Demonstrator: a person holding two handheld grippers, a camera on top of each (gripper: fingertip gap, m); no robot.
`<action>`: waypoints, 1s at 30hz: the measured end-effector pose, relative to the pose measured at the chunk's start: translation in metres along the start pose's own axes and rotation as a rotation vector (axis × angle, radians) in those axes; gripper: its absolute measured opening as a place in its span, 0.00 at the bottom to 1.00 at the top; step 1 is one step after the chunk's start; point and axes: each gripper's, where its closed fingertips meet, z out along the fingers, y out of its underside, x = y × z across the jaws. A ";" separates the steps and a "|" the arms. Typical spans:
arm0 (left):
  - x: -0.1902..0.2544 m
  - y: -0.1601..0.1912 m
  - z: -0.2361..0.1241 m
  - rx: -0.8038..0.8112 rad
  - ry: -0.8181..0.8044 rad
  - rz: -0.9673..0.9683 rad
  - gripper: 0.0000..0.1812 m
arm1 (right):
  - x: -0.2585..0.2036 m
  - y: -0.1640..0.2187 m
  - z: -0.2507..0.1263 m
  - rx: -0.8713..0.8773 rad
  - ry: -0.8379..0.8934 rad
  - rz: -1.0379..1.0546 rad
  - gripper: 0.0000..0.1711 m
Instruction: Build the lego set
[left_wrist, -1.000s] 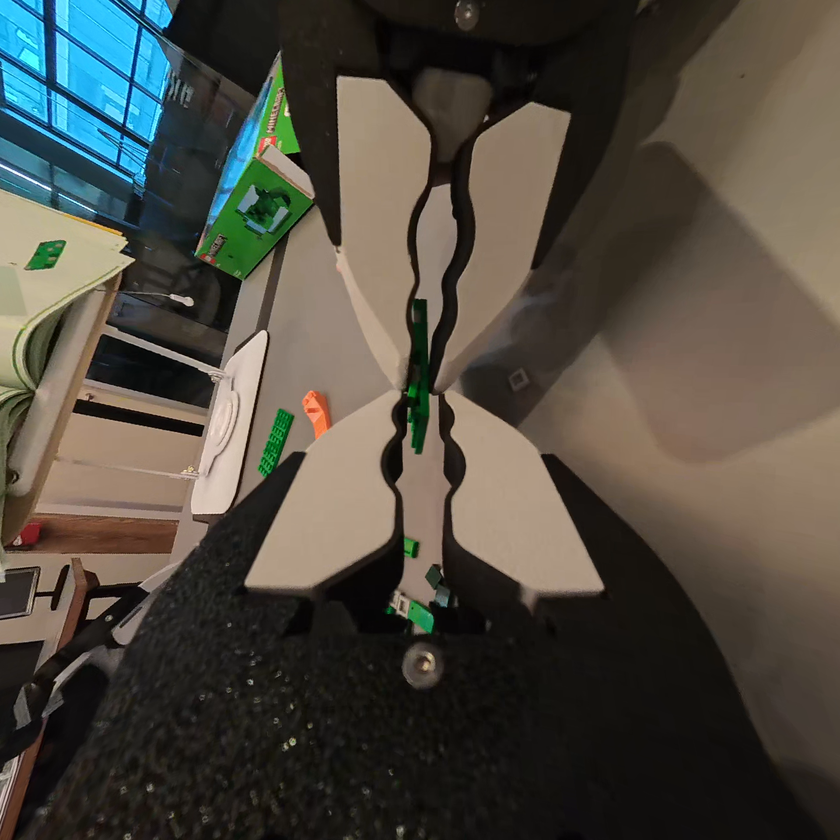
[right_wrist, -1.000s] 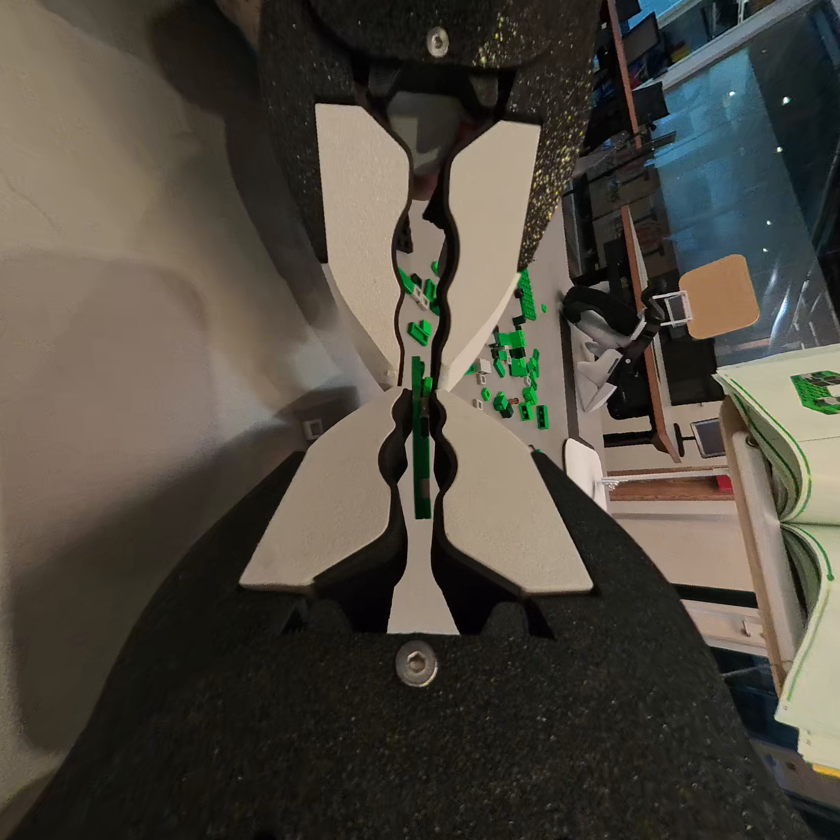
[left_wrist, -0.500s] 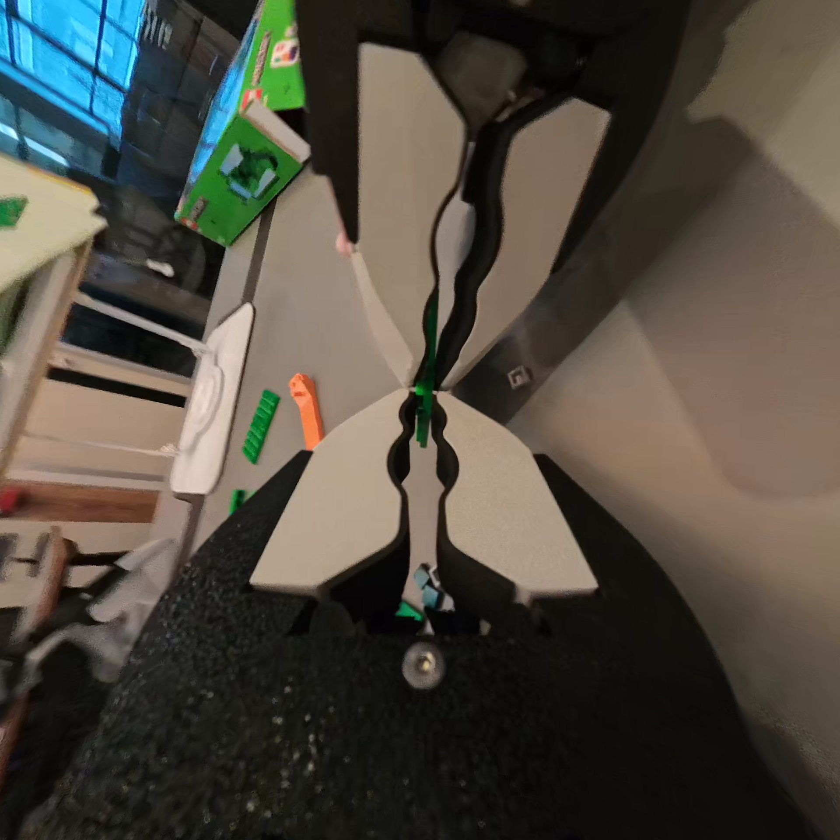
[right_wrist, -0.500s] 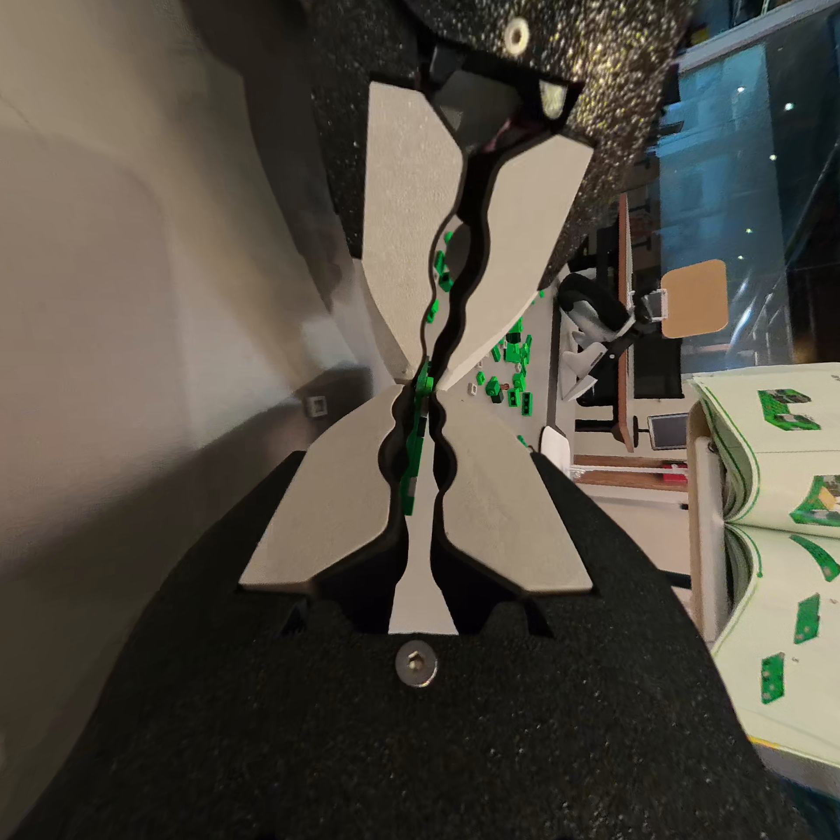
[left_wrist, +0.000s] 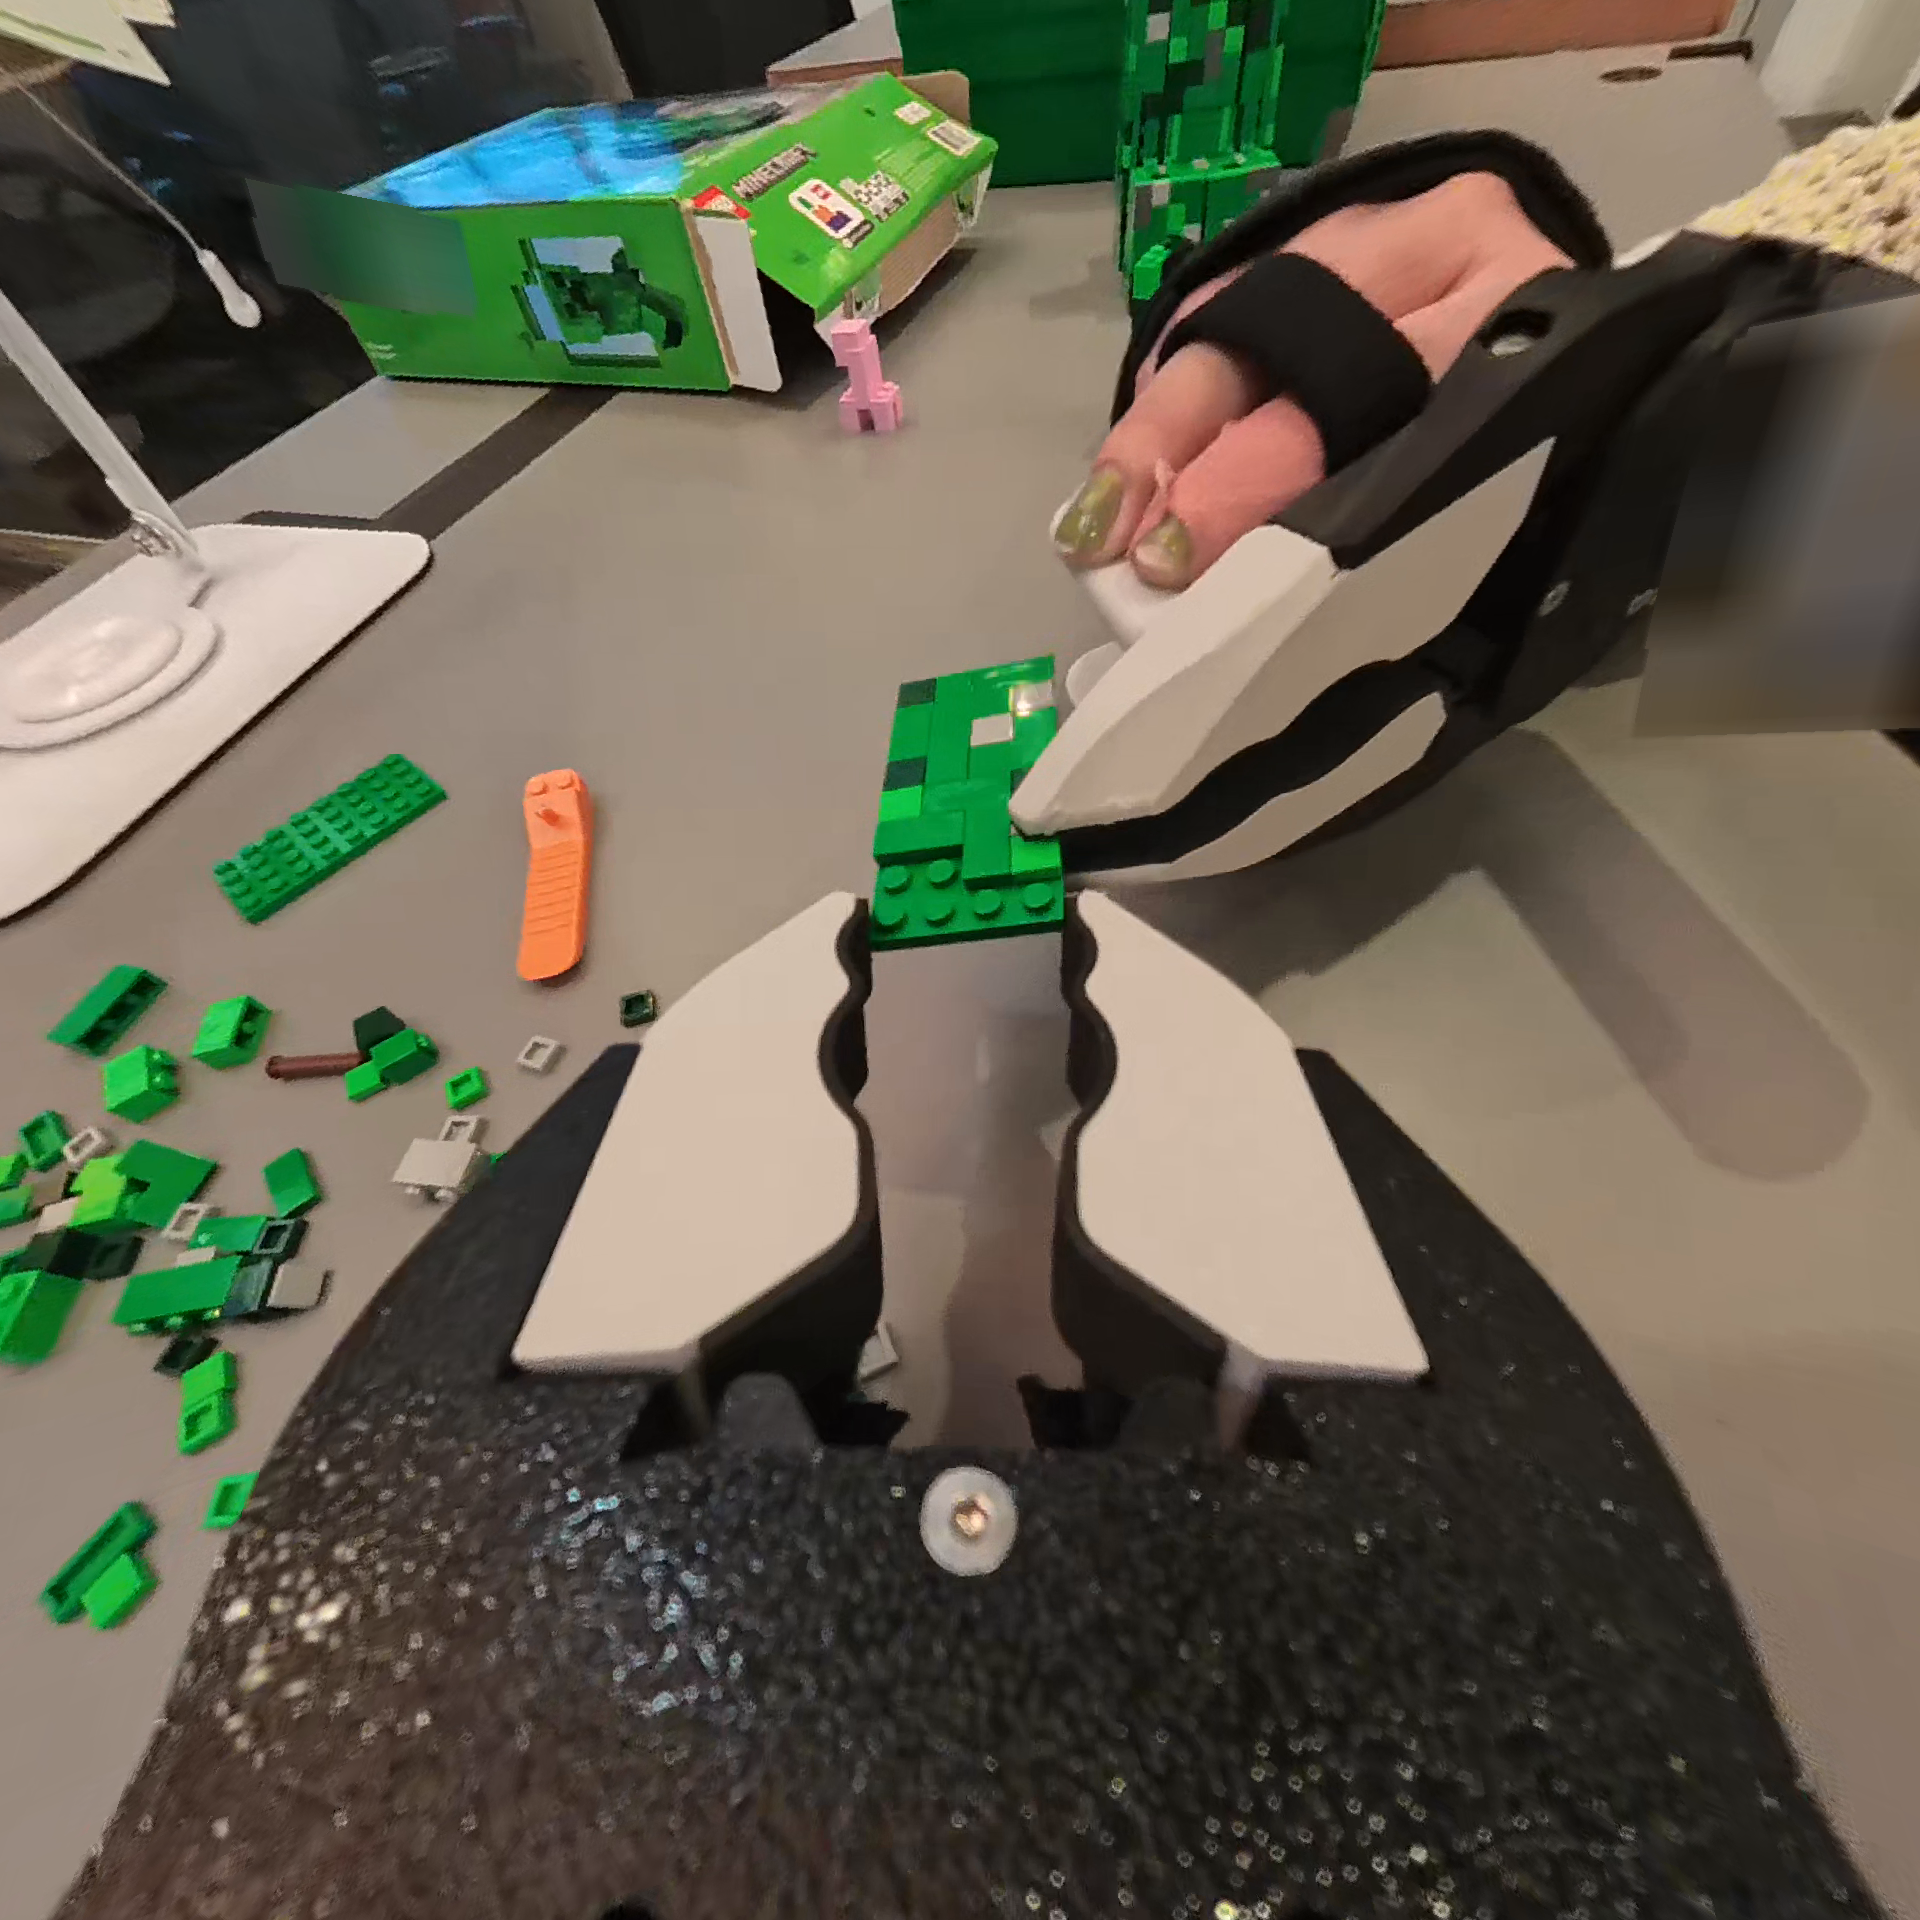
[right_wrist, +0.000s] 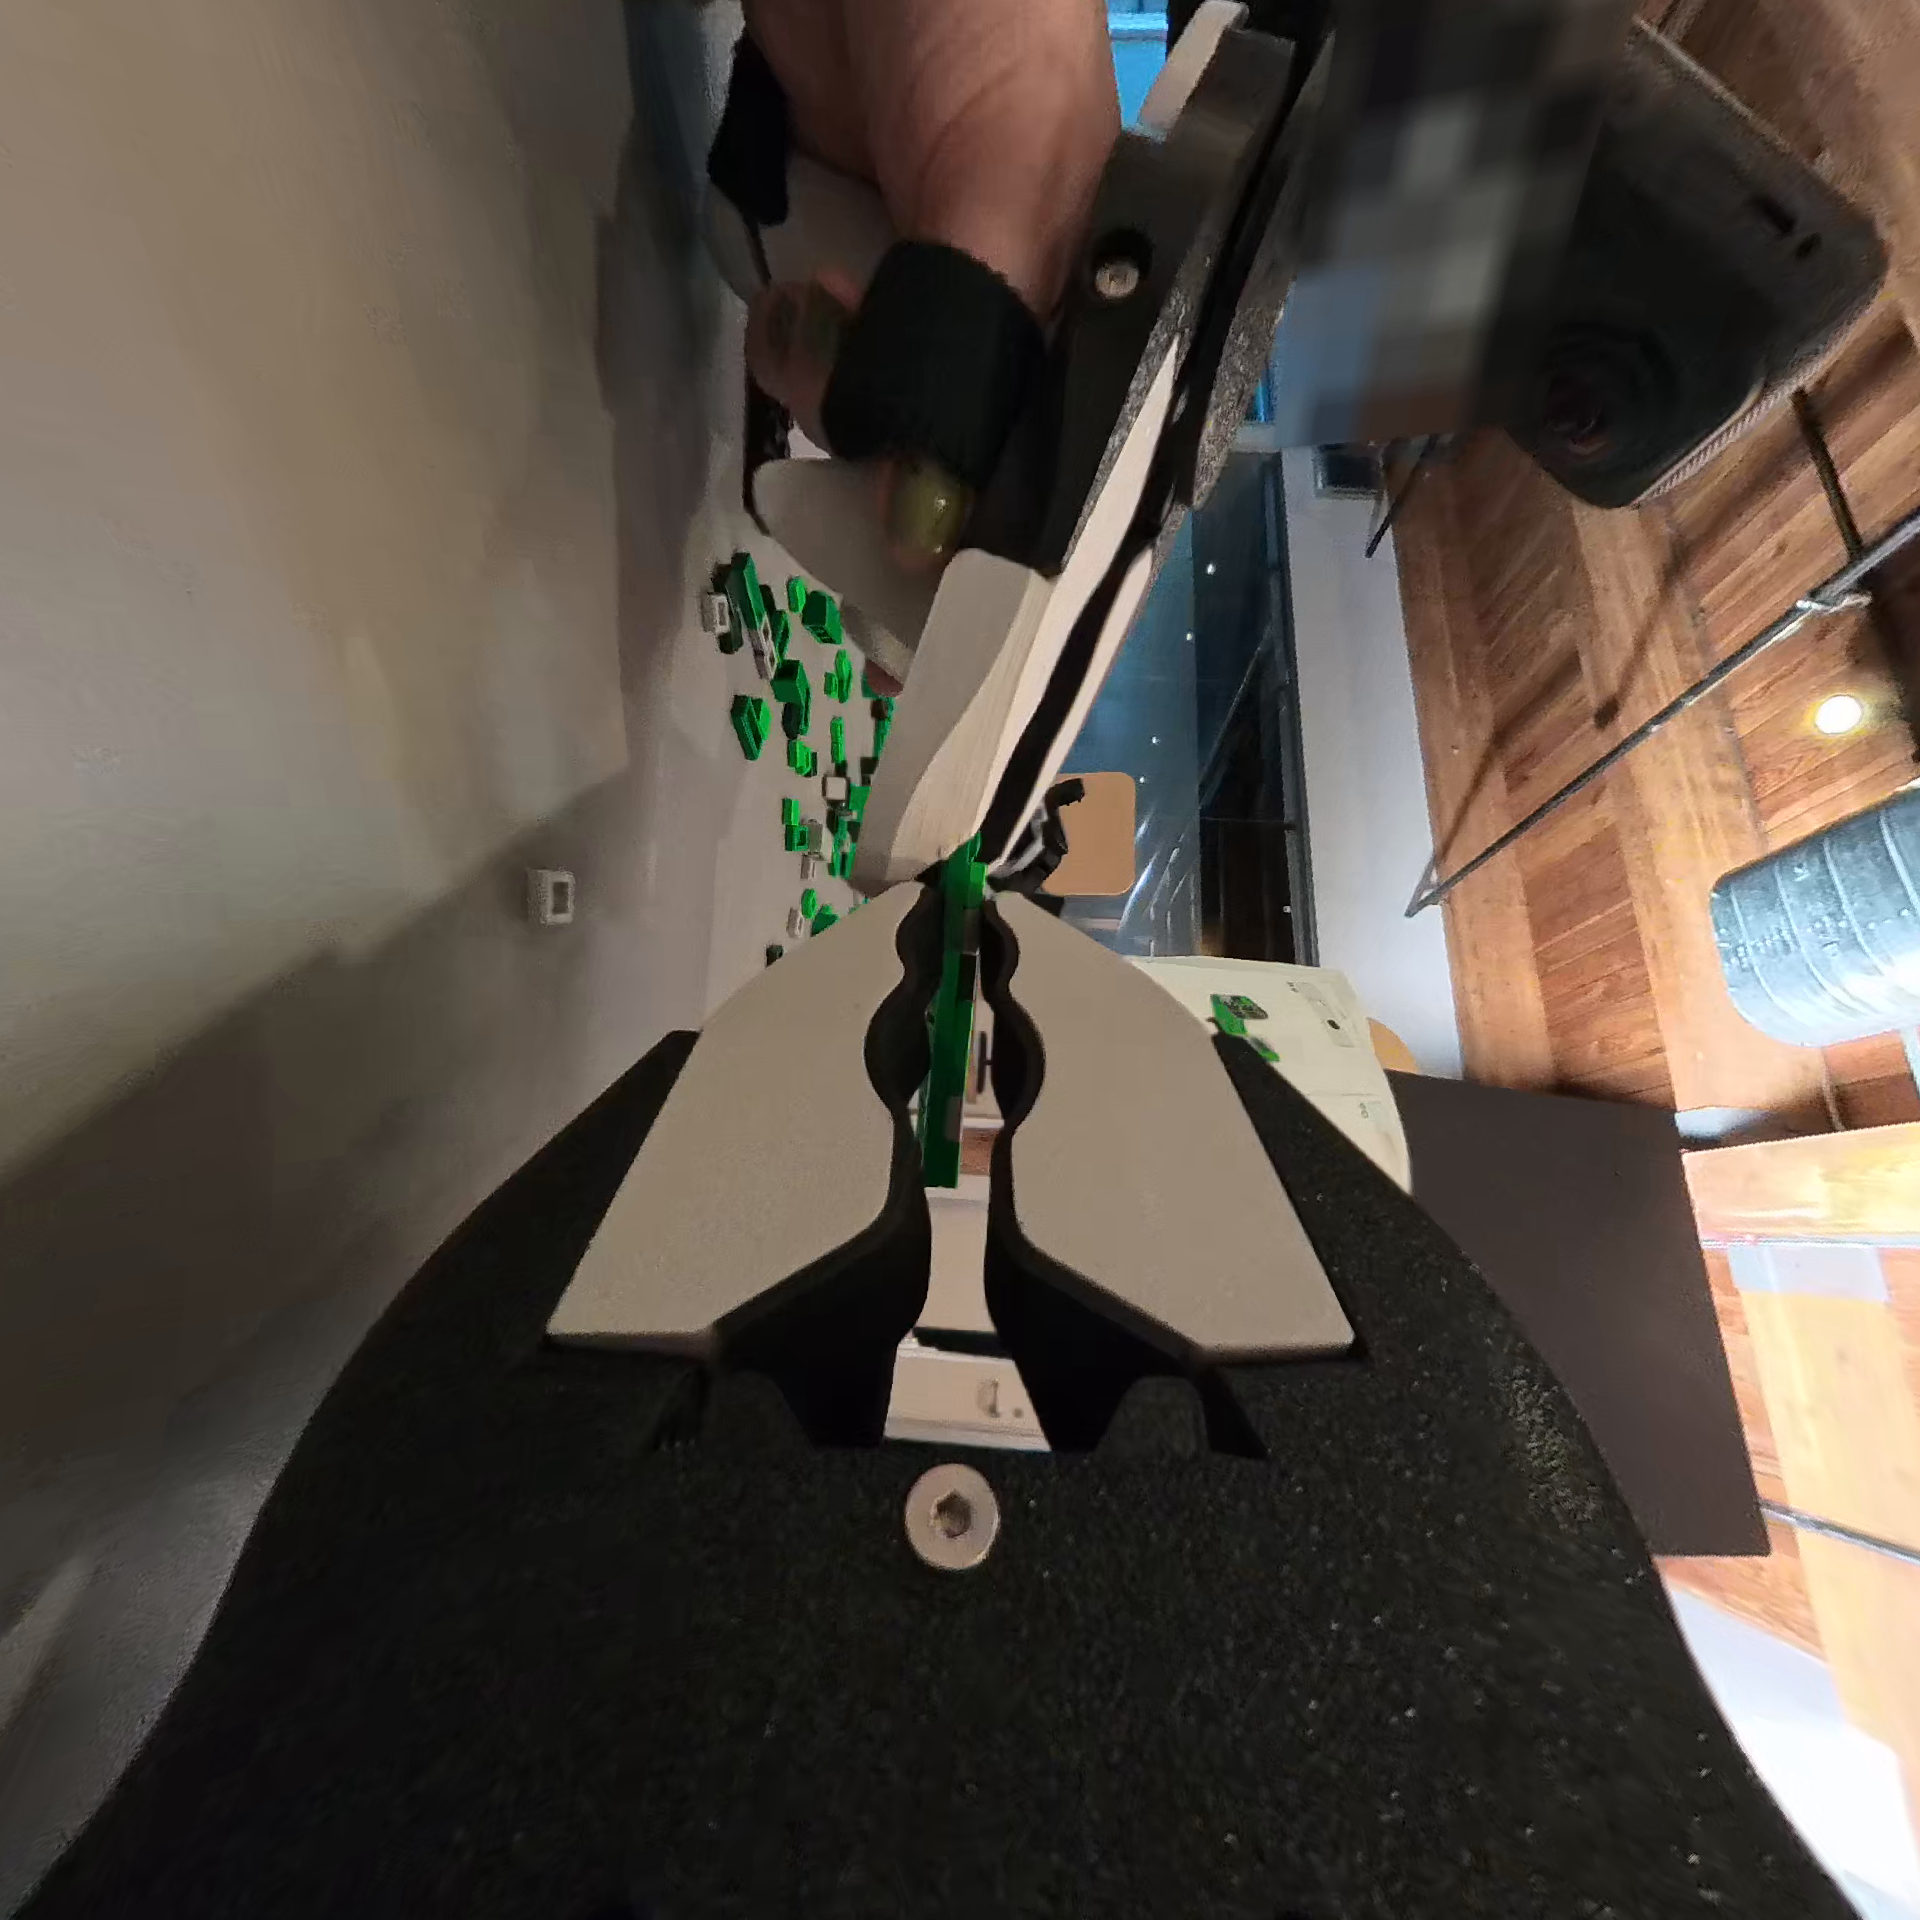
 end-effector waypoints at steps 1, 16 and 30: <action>0.001 0.000 0.000 0.000 0.008 -0.006 0.19 | 0.000 0.000 0.000 -0.003 0.000 -0.013 0.04; -0.010 -0.015 -0.015 0.100 -0.050 0.055 0.19 | 0.035 0.015 -0.013 0.033 0.190 0.305 0.19; -0.025 -0.003 -0.014 0.089 -0.202 0.231 0.19 | 0.047 0.068 -0.010 0.088 0.205 0.958 0.15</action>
